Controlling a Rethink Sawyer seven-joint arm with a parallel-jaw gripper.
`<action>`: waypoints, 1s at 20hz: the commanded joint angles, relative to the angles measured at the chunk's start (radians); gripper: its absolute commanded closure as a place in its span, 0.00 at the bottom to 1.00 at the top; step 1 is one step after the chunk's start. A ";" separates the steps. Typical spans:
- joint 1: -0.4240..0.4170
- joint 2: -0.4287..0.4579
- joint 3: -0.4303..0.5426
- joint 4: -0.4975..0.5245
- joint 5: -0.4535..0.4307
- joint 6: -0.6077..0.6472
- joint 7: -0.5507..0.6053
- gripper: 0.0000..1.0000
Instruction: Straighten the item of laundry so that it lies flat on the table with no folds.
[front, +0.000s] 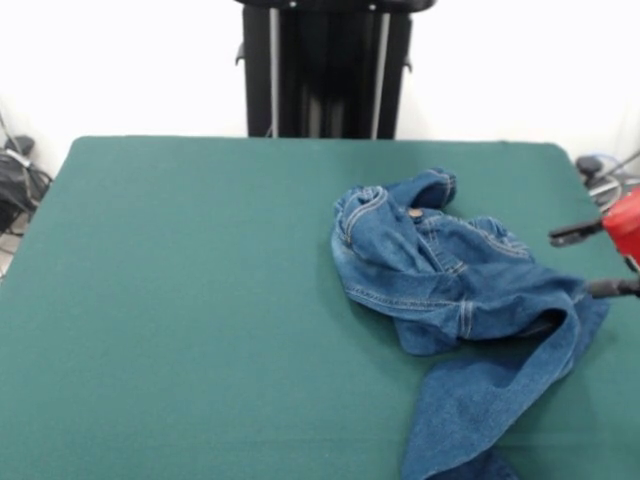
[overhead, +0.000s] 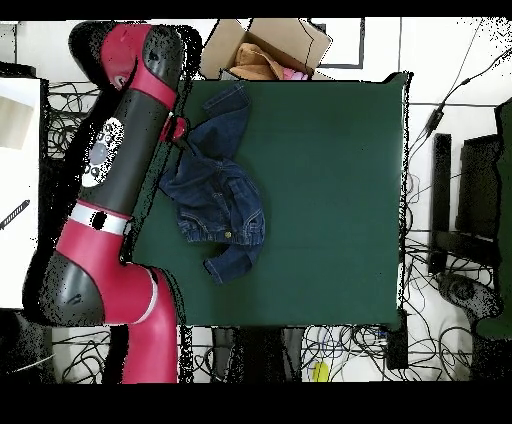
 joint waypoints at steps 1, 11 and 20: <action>0.054 -0.042 0.311 0.051 -0.239 -0.140 -0.274 0.00; 0.077 -0.102 0.605 0.151 -0.450 -0.261 -0.383 0.00; 0.073 -0.168 0.810 0.204 -0.615 -0.353 -0.429 0.00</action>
